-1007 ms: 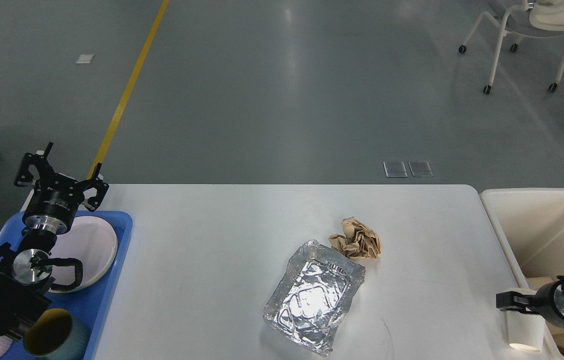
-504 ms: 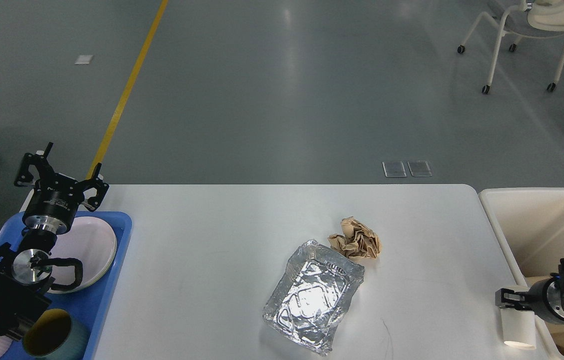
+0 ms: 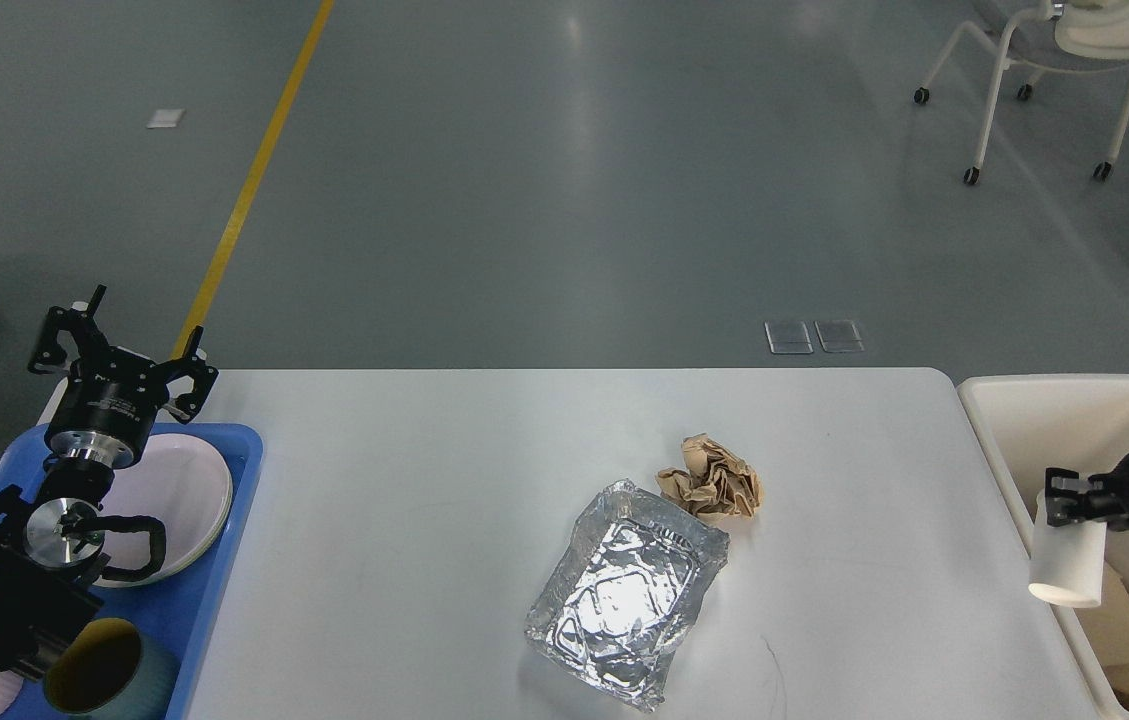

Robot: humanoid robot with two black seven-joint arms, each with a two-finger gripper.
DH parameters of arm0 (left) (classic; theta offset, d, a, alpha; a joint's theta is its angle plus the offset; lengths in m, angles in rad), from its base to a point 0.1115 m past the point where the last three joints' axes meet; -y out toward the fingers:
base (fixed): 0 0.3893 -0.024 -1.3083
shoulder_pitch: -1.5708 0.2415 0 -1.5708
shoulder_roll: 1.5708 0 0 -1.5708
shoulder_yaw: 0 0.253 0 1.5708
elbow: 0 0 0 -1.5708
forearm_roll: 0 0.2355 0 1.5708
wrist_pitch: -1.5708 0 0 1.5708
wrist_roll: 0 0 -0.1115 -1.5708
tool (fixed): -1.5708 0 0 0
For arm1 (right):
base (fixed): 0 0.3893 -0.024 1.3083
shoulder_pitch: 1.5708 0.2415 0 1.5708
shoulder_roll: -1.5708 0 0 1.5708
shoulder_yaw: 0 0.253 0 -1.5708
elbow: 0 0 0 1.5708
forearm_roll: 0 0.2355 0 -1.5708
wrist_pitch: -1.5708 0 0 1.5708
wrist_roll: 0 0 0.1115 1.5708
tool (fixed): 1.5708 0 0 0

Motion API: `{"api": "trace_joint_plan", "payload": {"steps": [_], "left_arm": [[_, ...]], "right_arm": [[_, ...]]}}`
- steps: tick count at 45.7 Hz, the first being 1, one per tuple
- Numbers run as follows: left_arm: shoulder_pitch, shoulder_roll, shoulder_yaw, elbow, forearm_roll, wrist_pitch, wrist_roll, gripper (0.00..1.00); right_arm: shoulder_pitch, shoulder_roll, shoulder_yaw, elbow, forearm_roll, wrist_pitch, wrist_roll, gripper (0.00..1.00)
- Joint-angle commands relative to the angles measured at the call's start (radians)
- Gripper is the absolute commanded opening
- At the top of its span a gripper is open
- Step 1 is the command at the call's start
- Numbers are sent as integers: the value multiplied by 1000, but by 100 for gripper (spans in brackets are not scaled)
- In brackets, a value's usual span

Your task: Tidy desktop

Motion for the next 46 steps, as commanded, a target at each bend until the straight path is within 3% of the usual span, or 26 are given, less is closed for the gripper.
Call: {"api": "trace_joint_plan", "payload": {"steps": [1, 5, 8, 16, 19, 25, 36, 40, 46], "left_arm": [[0, -1, 0, 0, 0, 0, 0, 100], [0, -1, 0, 0, 0, 0, 0, 100], [0, 0, 0, 0, 0, 0, 0, 100], [0, 0, 0, 0, 0, 0, 0, 100], [0, 0, 0, 0, 0, 0, 0, 100], [0, 0, 0, 0, 0, 0, 0, 100], [0, 0, 2, 0, 0, 0, 0, 100], [0, 0, 2, 0, 0, 0, 0, 100], [0, 0, 2, 0, 0, 0, 0, 100]], "right_arm": [[466, 7, -26, 46, -13, 316, 2, 0], [687, 2, 49, -7, -33, 557, 3, 0], [778, -6, 114, -30, -53, 663, 2, 0], [772, -30, 102, -38, -157, 663, -6, 0], [683, -62, 54, -58, -186, 596, -6, 0], [369, -142, -7, -190, -205, 334, -6, 0], [-556, -179, 116, -662, -194, -183, -9, 0], [-829, -156, 293, -820, -157, -231, -10, 0], [-1079, -118, 564, -935, -145, -229, -20, 6]]}}
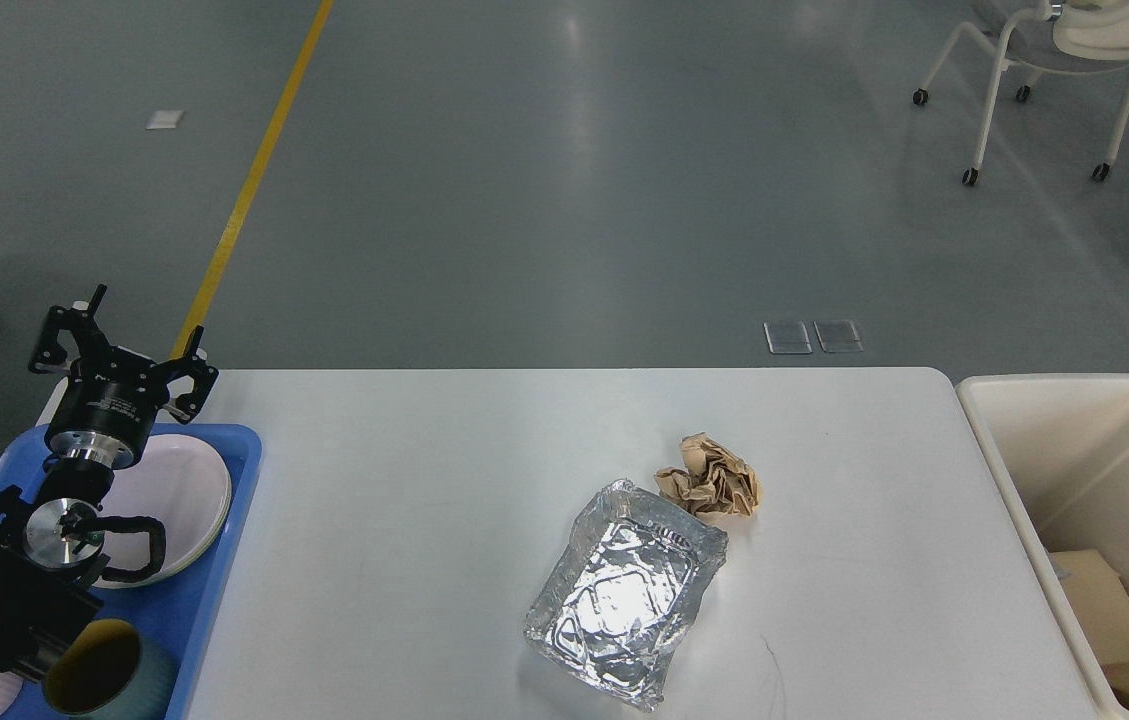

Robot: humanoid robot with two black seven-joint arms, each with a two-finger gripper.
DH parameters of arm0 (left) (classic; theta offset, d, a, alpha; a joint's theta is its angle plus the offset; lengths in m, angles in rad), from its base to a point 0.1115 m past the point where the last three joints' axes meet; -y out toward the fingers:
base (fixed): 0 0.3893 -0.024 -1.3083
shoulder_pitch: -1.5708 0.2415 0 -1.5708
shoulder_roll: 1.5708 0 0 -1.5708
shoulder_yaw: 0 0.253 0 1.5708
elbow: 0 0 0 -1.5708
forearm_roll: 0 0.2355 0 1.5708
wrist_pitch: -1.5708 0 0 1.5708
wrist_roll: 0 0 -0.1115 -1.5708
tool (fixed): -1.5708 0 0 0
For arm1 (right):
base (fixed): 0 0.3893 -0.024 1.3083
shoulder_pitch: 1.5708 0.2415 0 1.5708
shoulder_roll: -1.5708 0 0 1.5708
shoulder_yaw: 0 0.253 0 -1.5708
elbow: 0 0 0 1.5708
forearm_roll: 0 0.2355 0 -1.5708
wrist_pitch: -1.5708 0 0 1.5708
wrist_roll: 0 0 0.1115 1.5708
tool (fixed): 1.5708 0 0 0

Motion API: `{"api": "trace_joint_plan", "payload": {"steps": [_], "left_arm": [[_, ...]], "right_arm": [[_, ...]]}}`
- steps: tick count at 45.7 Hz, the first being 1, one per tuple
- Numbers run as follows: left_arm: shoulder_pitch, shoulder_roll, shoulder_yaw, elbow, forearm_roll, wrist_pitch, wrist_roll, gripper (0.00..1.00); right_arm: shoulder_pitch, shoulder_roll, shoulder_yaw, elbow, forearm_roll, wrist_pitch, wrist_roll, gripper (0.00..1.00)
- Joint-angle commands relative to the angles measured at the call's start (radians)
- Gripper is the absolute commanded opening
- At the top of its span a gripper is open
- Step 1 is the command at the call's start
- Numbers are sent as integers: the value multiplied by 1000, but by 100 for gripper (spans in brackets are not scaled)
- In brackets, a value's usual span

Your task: Tidy desktop

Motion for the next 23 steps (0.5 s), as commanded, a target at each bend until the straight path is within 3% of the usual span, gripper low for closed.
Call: {"api": "trace_joint_plan", "payload": {"steps": [1, 4, 6, 7, 8, 9, 23], "left_arm": [[0, 0, 0, 0, 0, 0, 0, 100], [0, 0, 0, 0, 0, 0, 0, 100], [0, 0, 0, 0, 0, 0, 0, 100], [0, 0, 0, 0, 0, 0, 0, 100], [0, 0, 0, 0, 0, 0, 0, 100], [0, 0, 0, 0, 0, 0, 0, 100], [0, 0, 0, 0, 0, 0, 0, 100]], "right_arm": [[-371, 28, 236, -111, 8, -8, -10, 7], [-422, 49, 271, -134, 7, -8, -16, 14], [-433, 65, 276, -144, 10, -8, -16, 26], [-434, 68, 279, -145, 10, -8, -16, 45], [-436, 69, 280, -147, 10, -8, -16, 84], [-436, 71, 282, -145, 13, -8, -17, 100], [-423, 68, 282, -141, 16, -8, -14, 100]]}}
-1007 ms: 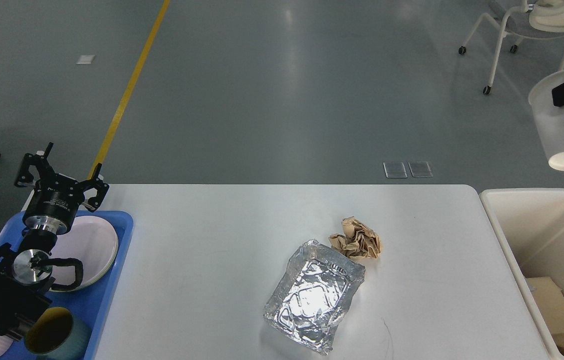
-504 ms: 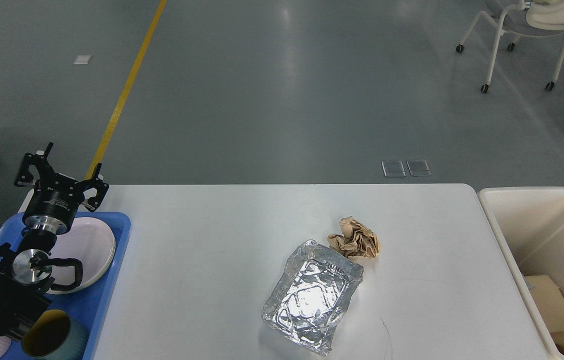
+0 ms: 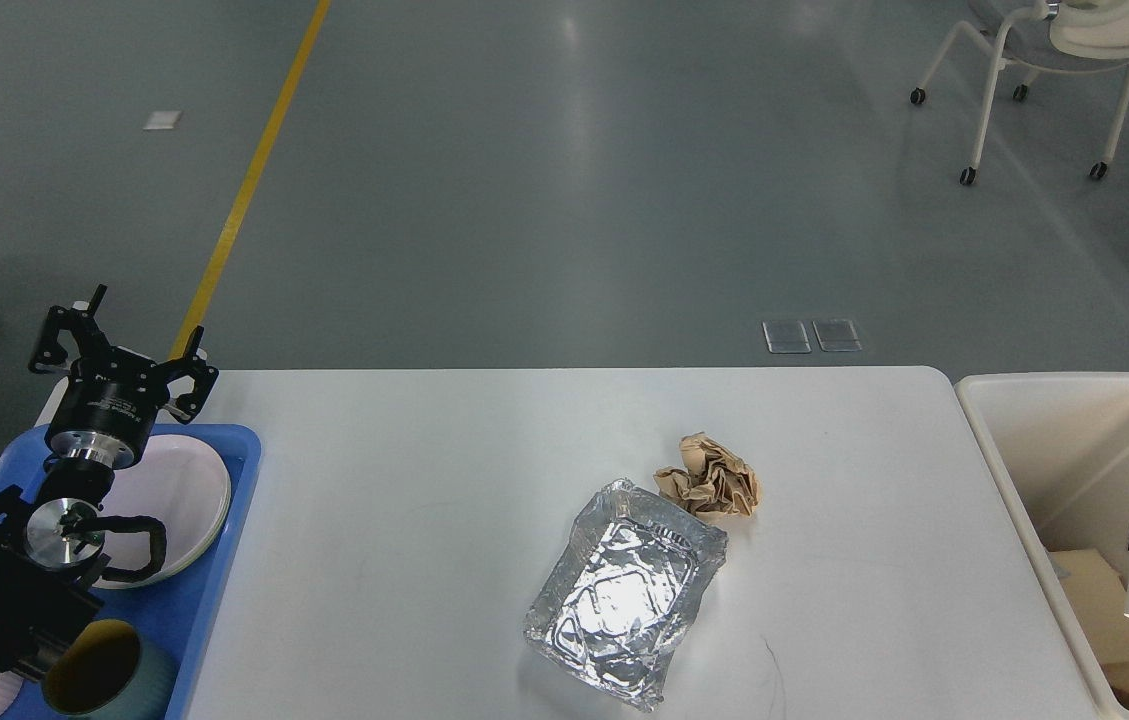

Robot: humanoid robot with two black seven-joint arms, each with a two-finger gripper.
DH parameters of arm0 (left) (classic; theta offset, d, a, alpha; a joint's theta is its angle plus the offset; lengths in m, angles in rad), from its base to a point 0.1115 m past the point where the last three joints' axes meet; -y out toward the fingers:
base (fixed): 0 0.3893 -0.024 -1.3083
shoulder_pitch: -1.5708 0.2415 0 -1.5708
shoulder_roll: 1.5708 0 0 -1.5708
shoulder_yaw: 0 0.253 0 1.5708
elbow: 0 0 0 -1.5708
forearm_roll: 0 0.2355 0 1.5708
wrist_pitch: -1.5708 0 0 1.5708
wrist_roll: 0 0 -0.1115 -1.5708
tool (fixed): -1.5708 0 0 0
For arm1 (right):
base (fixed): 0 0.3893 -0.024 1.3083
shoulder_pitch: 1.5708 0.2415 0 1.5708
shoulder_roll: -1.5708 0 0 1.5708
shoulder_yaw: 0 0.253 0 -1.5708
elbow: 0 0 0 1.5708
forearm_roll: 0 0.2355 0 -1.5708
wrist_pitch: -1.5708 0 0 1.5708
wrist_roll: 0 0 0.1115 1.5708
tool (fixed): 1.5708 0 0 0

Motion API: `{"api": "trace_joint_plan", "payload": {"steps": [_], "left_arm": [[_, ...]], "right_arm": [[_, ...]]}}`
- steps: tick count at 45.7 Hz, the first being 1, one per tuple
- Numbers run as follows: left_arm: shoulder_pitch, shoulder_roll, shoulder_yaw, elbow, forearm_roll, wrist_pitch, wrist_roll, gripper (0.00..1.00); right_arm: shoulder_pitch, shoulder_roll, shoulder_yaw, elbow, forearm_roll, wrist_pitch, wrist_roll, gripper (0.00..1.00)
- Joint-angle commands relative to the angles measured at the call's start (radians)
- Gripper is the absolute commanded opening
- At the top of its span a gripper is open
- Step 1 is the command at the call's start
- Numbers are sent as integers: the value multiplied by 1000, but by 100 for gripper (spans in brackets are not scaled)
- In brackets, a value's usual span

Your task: Tidy desktop

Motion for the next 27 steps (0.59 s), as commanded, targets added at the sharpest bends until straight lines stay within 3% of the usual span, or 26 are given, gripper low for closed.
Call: {"api": "trace_joint_plan", "payload": {"steps": [1, 8, 14, 18, 27], "left_arm": [[0, 0, 0, 0, 0, 0, 0, 100], [0, 0, 0, 0, 0, 0, 0, 100], [0, 0, -2, 0, 0, 0, 0, 100], [0, 0, 0, 0, 0, 0, 0, 100], [0, 0, -2, 0, 0, 0, 0, 100]], "right_arm": [[9, -4, -1, 3, 0, 0, 2, 100], [61, -6, -8, 28, -6, 5, 5, 100], [292, -65, -88, 146, -40, 64, 5, 100], [595, -108, -195, 339, -78, 188, 6, 100], [1499, -64, -351, 844, -78, 635, 5, 100]]}}
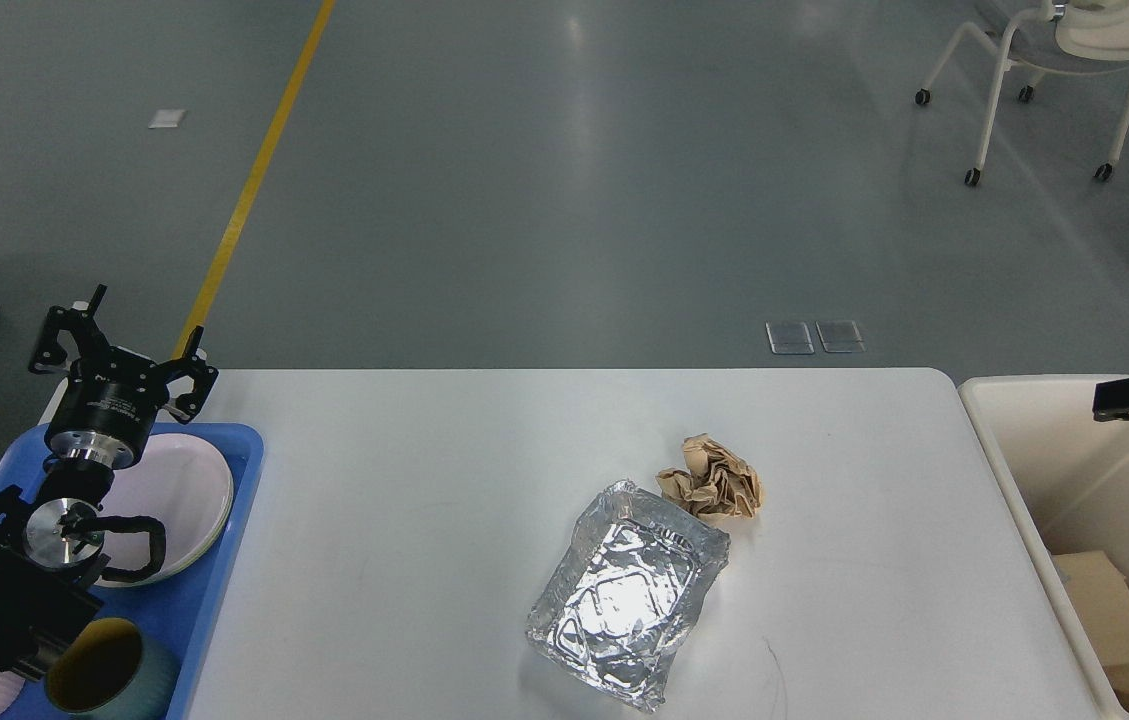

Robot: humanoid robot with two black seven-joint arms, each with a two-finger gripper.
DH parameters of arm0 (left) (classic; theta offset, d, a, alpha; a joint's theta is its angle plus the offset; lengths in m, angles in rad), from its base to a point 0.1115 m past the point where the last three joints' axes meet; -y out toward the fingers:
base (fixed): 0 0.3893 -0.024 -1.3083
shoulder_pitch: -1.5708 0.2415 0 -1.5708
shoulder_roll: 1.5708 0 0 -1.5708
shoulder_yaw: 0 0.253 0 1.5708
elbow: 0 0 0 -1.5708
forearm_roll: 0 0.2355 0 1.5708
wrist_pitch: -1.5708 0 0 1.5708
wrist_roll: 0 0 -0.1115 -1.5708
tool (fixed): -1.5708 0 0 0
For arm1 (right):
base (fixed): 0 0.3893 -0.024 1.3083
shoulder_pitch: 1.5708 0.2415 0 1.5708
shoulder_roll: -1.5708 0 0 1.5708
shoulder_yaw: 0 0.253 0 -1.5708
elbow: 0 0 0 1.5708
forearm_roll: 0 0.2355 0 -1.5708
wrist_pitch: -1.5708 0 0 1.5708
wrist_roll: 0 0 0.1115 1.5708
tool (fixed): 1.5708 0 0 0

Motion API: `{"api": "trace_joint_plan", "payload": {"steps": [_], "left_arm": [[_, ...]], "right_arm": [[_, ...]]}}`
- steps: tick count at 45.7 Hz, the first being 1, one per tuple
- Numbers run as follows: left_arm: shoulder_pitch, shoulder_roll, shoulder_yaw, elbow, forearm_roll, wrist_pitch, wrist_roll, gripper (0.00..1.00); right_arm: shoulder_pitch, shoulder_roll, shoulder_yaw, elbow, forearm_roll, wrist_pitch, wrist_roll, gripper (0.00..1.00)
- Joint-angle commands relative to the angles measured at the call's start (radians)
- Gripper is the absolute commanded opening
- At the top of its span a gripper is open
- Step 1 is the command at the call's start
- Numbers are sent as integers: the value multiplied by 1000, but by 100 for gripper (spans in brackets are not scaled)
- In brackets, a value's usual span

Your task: Tidy desktop

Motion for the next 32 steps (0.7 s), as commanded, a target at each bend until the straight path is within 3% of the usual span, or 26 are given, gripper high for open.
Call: {"api": "trace_joint_plan", "payload": {"steps": [1, 5, 10, 17, 23, 32], "left_arm": [[0, 0, 0, 0, 0, 0, 0, 100], [0, 0, -1, 0, 0, 0, 0, 100], [0, 0, -1, 0, 0, 0, 0, 100], [0, 0, -1, 0, 0, 0, 0, 100], [0, 0, -1, 0, 0, 0, 0, 100], [0, 0, 0, 0, 0, 0, 0, 100]], "right_arm": [[707, 71, -51, 293, 8, 268, 2, 100], [913, 159, -13, 377, 13, 364, 7, 100], [1023, 208, 73, 399, 45, 482, 10, 100], [1047, 229, 124, 410, 133, 489, 10, 100], [955, 243, 119, 422, 159, 489, 8, 100], [595, 361, 116, 468, 269, 163, -7, 100]]}}
